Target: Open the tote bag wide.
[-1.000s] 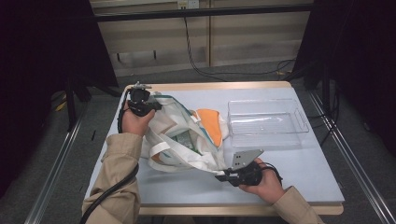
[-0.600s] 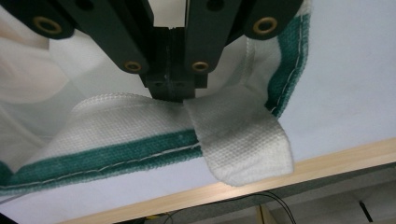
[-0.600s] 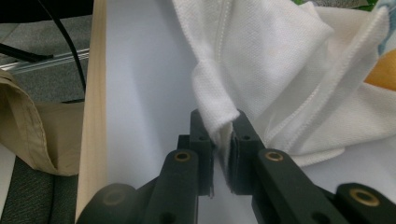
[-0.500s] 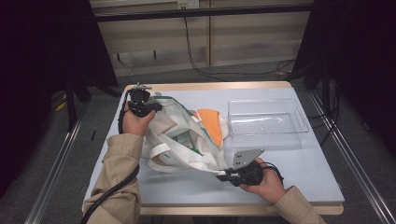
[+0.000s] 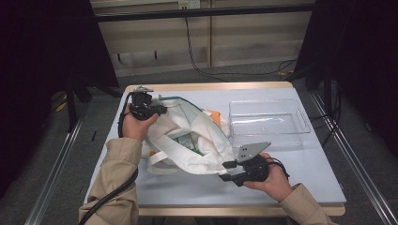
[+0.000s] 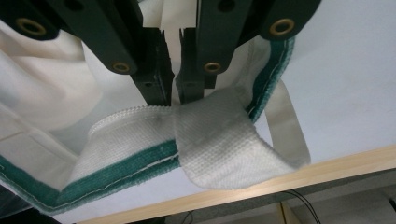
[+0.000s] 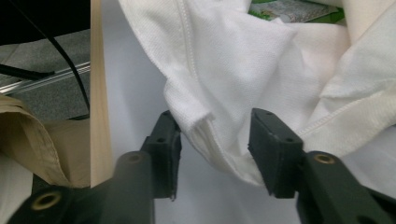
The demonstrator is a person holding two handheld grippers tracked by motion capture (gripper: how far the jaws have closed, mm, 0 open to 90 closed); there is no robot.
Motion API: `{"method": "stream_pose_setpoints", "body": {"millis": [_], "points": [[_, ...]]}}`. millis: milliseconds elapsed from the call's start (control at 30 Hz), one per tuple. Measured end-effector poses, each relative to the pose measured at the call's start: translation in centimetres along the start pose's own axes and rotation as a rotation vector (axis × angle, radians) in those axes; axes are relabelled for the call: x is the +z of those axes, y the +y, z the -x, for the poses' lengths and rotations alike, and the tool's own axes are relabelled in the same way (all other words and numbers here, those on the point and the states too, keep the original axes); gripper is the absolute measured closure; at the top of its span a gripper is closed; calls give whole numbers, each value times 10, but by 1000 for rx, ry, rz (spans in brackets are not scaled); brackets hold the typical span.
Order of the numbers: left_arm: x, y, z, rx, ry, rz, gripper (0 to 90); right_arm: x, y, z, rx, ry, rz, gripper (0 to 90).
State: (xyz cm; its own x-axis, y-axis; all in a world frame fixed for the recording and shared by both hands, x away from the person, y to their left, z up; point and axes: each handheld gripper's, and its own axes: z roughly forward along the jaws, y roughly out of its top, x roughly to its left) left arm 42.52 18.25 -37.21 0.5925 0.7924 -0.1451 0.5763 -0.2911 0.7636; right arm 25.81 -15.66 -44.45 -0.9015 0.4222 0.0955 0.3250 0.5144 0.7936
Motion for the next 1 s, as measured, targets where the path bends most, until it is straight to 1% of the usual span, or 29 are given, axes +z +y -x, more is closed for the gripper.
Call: {"method": "stream_pose_setpoints", "body": {"millis": [33, 67, 100, 133, 167, 200, 233, 267, 300, 333, 367, 400, 433, 467, 533, 633, 667, 733, 767, 800, 833, 900, 933, 967, 1000], "points": [[0, -1, 1, -10, -7, 7, 815, -1, 2, 1, 9, -2, -1, 455], [-2, -2, -1, 22, -10, -17, 805, -3, 4, 2, 20, 2, 1, 445], [-2, -3, -1, 22, -17, -15, 801, -4, 5, 3, 13, 1, 3, 424], [-1, -5, 2, -9, -22, 6, 801, -5, 8, 3, 14, -4, 6, 383], [-1, -5, 2, -13, -24, 6, 792, -7, 11, 4, 23, -18, 6, 329], [-2, -6, 2, -4, -28, -3, 784, -8, 13, 4, 23, -26, 6, 297], [-3, -7, 2, 18, -29, -15, 779, -9, 16, 5, 30, -36, 4, 272], [-3, -8, 3, 18, -27, -17, 766, -10, 18, 6, 30, -36, 6, 271], [-3, -8, 4, 31, -36, -26, 765, -12, 20, 7, 36, -40, 6, 261], [-3, -9, 6, 14, -41, -16, 760, -12, 22, 7, 35, -46, 9, 243], [-4, -9, 7, 15, -47, -19, 757, -14, 23, 8, 31, -47, 8, 242], [-5, -9, 8, 27, -49, -21, 752, -15, 26, 9, 27, -48, 8, 242], [-6, -10, 10, 15, -54, -13, 751, -16, 28, 9, 21, -50, 13, 238], [-6, -9, 10, 29, -58, -23, 750, -18, 30, 10, 18, -55, 13, 223], [-7, -10, 12, 26, -57, -13, 740, -20, 33, 11, 23, -50, 19, 195], [-9, -12, 15, 18, -65, -3, 734, -24, 36, 12, 26, -58, 30, 194], [-10, -13, 15, 26, -65, -8, 732, -25, 37, 14, 32, -61, 36, 194], [-10, -15, 17, 22, -69, 1, 726, -27, 39, 15, 40, -65, 42, 200], [-11, -16, 18, 29, -73, -8, 718, -27, 40, 15, 41, -64, 48, 209], [-10, -17, 20, 12, -71, 4, 716, -27, 41, 16, 38, -64, 50, 212], [-11, -18, 19, 29, -75, -6, 716, -27, 42, 16, 39, -68, 52, 213], [-11, -19, 21, 25, -78, -2, 713, -26, 44, 18, 44, -68, 58, 229], [-11, -19, 21, 35, -82, -2, 711, -26, 44, 19, 36, -69, 60, 237], [-11, -20, 23, 31, -79, -1, 706, -25, 45, 20, 37, -76, 62, 240], [-11, -20, 24, 35, -83, 0, 701, -24, 46, 20, 43, -73, 64, 246]]}}
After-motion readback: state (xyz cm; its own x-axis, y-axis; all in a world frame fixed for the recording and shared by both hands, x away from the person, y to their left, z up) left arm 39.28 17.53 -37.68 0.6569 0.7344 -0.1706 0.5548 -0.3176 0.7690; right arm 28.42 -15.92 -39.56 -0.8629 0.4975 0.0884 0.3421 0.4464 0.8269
